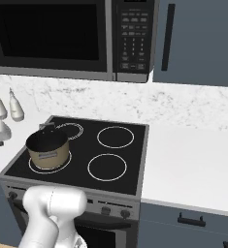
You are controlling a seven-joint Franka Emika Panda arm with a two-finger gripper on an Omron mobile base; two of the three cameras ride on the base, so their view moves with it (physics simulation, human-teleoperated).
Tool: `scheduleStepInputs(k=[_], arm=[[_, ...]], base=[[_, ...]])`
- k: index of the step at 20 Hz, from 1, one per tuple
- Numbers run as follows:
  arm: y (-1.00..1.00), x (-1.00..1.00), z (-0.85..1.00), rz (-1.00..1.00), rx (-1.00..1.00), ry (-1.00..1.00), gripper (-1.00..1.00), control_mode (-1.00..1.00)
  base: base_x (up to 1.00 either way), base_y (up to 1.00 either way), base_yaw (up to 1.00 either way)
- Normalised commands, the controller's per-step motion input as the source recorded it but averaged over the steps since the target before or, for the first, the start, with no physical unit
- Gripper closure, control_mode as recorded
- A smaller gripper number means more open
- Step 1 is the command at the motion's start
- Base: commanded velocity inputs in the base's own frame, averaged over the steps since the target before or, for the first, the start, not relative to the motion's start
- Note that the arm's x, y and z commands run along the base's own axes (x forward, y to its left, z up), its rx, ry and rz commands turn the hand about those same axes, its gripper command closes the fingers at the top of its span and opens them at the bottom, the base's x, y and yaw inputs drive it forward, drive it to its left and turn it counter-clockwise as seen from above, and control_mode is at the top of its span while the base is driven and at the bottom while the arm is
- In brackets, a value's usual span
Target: Pick the kettle from the counter and place it on a stove burner. Then turn the burner on.
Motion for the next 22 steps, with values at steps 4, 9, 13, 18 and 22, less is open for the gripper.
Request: scheduleStepInputs(k=[4, 9, 13, 18, 22], arm=[[1.00, -0.74, 0.00, 0.09, -0.02, -0.10, -1.00, -1.00], [1.00, -0.22, -0.01, 0.01, 0.00, -0.08, -1.00, -1.00], [1.00, 0.11, 0.00, -0.01, 0.00, -0.06, -1.00, -1.00], [1.00, 0.56, 0.00, -0.05, 0.01, -0.03, -1.00, -1.00], [0.91, 0.95, -0.02, -0.10, 0.01, 0.00, -1.00, -1.00]], base=[[0.00, 0.00, 0.00], [0.00, 0.00, 0.00], [0.00, 0.00, 0.00], [0.00, 0.00, 0.00], [0.00, 0.00, 0.00]])
